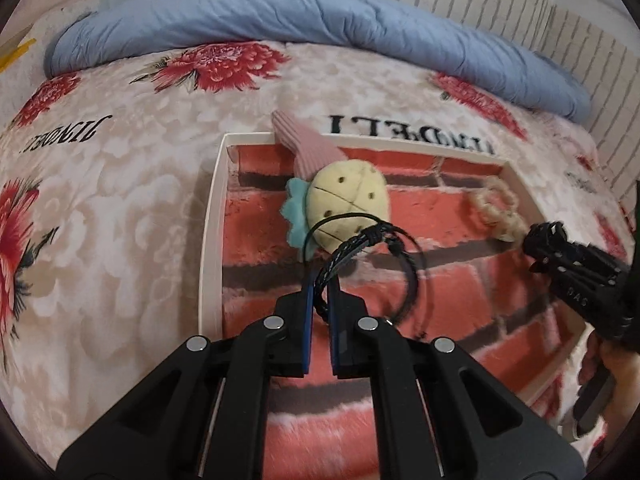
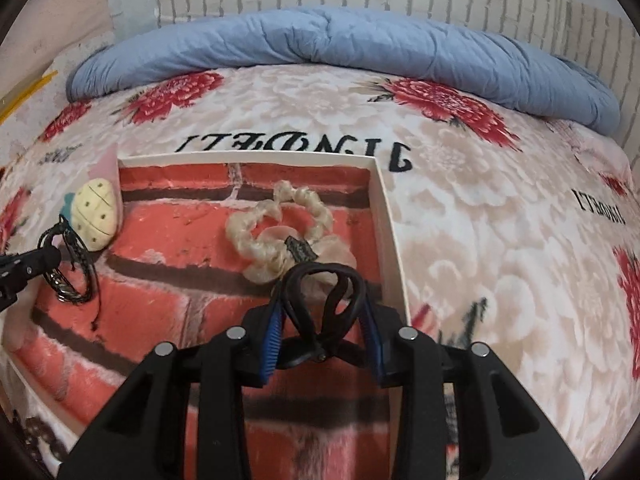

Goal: Organize jewelry
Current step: 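Carry both items into the tray and open both tools to release them, then withdraw both tools from the tray toward the remaining jewelry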

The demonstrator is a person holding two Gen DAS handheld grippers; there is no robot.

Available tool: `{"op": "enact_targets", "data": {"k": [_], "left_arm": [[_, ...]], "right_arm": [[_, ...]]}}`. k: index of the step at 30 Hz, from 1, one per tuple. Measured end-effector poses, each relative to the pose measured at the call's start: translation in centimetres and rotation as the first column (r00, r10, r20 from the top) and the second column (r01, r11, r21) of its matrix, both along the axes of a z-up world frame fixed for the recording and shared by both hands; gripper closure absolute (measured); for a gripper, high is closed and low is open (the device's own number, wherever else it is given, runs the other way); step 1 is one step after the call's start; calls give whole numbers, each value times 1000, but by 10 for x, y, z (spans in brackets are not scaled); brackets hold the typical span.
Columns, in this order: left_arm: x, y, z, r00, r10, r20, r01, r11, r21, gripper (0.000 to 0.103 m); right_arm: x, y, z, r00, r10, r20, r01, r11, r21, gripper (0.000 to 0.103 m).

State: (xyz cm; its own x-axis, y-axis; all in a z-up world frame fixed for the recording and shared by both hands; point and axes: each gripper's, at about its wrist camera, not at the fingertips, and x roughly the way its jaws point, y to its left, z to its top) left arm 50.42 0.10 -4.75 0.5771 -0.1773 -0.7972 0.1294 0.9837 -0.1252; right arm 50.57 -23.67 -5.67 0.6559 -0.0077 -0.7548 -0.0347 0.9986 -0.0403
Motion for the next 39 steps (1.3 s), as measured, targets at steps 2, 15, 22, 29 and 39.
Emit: {"op": "enact_targets", "data": {"k": [2,15,22,29,39], "left_arm": [[6,1,-3,1000,4,-7,-4,1000,10,98],[12,-2,-10,1000,3,-29,-1,998,57,92],[-10,2,14,999,-12,31,11,998,58,47],[-47,13,47,995,-4,104,0,999,37,16],[-111,42,68,991,3,137,-5,1000,15,8]], "right_arm": [[5,-1,-1,1000,-2,1,2,1000,7,68],[14,-5,-9,999,-1,-51,4,999,41,66],[-11,-13,20,999,28,18,-29,997,78,38],[-52,-27,54,996,-19,88,11,995,95,19],[-117,-36,67,993,-33,109,23,995,98,15]]}}
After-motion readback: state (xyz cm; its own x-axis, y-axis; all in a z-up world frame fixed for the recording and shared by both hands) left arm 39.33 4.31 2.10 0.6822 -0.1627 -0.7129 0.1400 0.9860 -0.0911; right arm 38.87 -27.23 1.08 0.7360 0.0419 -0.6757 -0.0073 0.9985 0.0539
